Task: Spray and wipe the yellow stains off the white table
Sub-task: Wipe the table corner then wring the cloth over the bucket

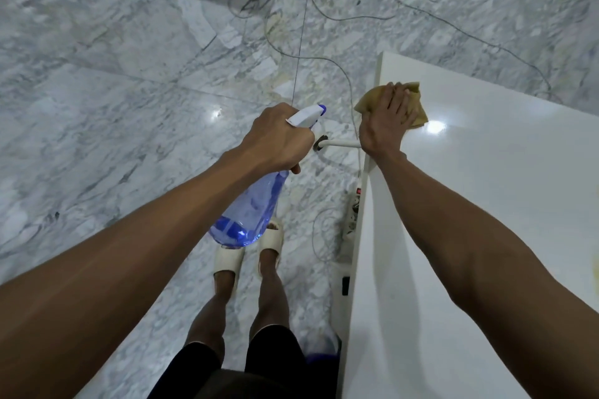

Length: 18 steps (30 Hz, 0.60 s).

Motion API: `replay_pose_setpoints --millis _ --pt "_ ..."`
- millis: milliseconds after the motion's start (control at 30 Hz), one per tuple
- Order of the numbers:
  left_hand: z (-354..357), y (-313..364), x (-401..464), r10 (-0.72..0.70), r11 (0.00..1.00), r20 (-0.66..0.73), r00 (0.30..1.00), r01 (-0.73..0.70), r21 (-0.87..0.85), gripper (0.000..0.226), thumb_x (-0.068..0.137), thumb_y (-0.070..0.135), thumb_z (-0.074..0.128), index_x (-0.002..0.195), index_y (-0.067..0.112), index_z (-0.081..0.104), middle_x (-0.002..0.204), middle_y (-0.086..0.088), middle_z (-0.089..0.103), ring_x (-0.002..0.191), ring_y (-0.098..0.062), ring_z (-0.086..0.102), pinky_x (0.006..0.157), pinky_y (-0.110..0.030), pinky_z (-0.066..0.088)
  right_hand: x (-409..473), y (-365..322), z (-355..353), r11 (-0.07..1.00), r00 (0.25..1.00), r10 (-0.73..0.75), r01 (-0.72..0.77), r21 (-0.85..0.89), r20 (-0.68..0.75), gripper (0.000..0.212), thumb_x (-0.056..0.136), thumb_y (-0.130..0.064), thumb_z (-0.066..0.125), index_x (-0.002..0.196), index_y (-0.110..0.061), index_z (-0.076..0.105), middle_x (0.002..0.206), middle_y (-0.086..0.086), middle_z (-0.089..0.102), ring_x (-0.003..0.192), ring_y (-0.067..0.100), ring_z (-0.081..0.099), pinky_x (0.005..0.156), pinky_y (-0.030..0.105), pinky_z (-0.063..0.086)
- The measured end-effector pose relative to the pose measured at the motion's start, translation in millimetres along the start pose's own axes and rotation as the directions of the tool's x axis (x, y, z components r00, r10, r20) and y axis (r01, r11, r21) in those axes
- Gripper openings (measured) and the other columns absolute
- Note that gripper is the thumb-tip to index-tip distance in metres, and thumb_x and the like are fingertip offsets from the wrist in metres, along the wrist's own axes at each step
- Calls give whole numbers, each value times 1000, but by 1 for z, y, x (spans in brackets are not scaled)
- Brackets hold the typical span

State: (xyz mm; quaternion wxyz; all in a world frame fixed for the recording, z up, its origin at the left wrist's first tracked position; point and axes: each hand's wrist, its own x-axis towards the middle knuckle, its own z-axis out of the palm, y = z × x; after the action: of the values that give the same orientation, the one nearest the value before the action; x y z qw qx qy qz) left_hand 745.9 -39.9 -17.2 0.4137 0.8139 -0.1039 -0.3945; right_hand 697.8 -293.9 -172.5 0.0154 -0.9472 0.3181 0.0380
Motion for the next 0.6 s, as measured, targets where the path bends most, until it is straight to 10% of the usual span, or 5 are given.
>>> replay_pose_setpoints --millis 600 --pt "65 -65 -93 27 1000 169 985 -29 10 9 87 9 52 79 6 56 82 -12 59 53 -31 70 54 -29 45 -189 15 17 990 990 138 -138 -33 12 75 95 -34 39 158 -4 10 166 16 9 154 35 6 122 55 5"
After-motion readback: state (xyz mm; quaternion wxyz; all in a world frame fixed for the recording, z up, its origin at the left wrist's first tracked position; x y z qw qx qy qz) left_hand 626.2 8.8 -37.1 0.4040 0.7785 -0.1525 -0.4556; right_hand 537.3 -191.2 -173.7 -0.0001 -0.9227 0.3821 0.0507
